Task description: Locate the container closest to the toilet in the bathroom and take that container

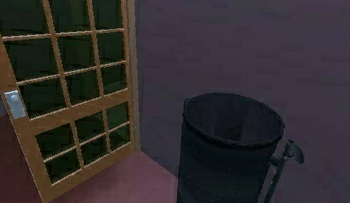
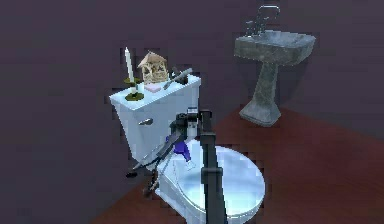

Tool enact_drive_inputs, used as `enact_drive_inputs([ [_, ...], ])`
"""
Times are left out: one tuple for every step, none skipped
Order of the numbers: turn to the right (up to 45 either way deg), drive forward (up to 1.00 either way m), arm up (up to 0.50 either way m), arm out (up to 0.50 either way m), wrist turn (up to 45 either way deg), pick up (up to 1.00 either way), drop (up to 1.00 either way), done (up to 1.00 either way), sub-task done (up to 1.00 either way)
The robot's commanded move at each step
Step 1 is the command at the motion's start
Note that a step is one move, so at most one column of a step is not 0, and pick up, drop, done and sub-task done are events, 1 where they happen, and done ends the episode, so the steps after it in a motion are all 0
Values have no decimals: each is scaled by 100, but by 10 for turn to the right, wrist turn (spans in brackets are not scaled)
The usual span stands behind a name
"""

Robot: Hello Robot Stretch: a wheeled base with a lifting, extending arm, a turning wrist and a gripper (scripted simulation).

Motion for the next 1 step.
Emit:
enact_drive_inputs([
  [0, 0, 0, 0, 450, 0, 0, 0, 0],
])
